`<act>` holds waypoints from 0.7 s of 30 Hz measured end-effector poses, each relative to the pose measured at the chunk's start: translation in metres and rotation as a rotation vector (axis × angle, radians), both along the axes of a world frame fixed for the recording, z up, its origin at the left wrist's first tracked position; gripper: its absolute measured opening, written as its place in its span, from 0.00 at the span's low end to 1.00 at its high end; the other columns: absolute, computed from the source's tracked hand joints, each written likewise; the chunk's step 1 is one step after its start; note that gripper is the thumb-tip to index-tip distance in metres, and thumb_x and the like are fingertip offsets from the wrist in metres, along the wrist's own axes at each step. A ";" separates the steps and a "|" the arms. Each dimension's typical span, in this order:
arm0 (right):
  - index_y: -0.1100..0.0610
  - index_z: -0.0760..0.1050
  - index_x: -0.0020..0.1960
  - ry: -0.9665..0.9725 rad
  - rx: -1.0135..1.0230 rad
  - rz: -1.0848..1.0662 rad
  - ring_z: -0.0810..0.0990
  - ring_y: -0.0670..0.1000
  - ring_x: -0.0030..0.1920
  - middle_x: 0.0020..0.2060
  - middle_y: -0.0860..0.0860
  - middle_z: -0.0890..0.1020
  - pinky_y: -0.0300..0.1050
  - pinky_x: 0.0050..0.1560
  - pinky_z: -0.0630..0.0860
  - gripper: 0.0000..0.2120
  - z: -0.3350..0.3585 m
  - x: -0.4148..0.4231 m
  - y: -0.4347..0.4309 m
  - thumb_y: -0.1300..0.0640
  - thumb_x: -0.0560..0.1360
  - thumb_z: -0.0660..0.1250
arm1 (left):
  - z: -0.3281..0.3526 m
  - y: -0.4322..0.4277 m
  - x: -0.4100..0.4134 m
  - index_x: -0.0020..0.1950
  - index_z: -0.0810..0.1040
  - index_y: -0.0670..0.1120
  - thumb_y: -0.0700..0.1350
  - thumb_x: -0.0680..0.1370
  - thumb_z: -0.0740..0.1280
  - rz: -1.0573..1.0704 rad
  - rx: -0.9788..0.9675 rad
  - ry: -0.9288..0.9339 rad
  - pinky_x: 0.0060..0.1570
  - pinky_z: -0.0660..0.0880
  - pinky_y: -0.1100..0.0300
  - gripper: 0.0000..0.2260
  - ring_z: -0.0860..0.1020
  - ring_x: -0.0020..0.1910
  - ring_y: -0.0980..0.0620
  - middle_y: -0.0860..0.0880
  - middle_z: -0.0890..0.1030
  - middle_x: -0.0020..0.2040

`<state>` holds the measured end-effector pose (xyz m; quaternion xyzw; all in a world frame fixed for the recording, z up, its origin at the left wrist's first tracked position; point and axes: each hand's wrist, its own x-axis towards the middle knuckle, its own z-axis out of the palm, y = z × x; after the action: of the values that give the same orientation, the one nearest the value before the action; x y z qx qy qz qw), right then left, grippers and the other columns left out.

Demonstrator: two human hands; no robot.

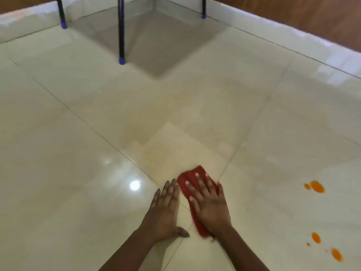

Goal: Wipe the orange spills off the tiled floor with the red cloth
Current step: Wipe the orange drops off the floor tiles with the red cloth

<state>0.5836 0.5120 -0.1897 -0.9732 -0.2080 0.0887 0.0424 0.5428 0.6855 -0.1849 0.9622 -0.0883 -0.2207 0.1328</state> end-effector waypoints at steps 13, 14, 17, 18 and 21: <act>0.44 0.67 0.70 0.090 0.008 -0.276 0.67 0.57 0.70 0.71 0.53 0.66 0.63 0.64 0.61 0.22 0.020 -0.125 -0.109 0.45 0.78 0.49 | 0.005 -0.085 -0.021 0.75 0.31 0.46 0.73 0.62 0.66 -0.198 0.117 0.043 0.70 0.31 0.49 0.60 0.24 0.69 0.49 0.48 0.26 0.73; 0.45 0.67 0.70 0.077 -0.012 -0.335 0.68 0.58 0.70 0.71 0.54 0.66 0.64 0.64 0.63 0.23 0.018 -0.131 -0.132 0.45 0.78 0.48 | 0.007 -0.092 -0.024 0.75 0.32 0.45 0.73 0.62 0.66 -0.234 0.123 0.048 0.70 0.31 0.49 0.60 0.24 0.69 0.49 0.48 0.26 0.73; 0.44 0.55 0.75 0.030 -0.083 -0.620 0.55 0.58 0.75 0.75 0.57 0.56 0.66 0.68 0.57 0.25 0.020 -0.095 -0.182 0.44 0.78 0.44 | 0.008 -0.123 -0.030 0.75 0.32 0.45 0.71 0.63 0.67 -0.306 0.081 0.042 0.70 0.30 0.49 0.60 0.24 0.69 0.50 0.49 0.26 0.73; 0.43 0.48 0.76 0.058 -0.092 -0.693 0.48 0.56 0.76 0.77 0.56 0.50 0.65 0.71 0.51 0.24 0.019 -0.077 -0.185 0.43 0.80 0.43 | 0.009 -0.133 -0.030 0.75 0.33 0.45 0.70 0.63 0.68 -0.326 0.066 0.039 0.71 0.31 0.49 0.59 0.25 0.70 0.50 0.49 0.26 0.73; 0.43 0.45 0.76 0.083 -0.044 -0.586 0.43 0.56 0.76 0.77 0.55 0.46 0.63 0.72 0.45 0.24 0.016 -0.070 -0.153 0.44 0.81 0.45 | 0.007 -0.157 -0.032 0.75 0.32 0.45 0.69 0.63 0.69 -0.317 0.023 0.040 0.70 0.31 0.50 0.60 0.25 0.69 0.51 0.50 0.25 0.71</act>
<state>0.5137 0.3586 -0.1741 -0.9879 0.0859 0.1170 0.0538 0.5105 0.5287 -0.1779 0.9331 -0.2339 -0.2588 0.0870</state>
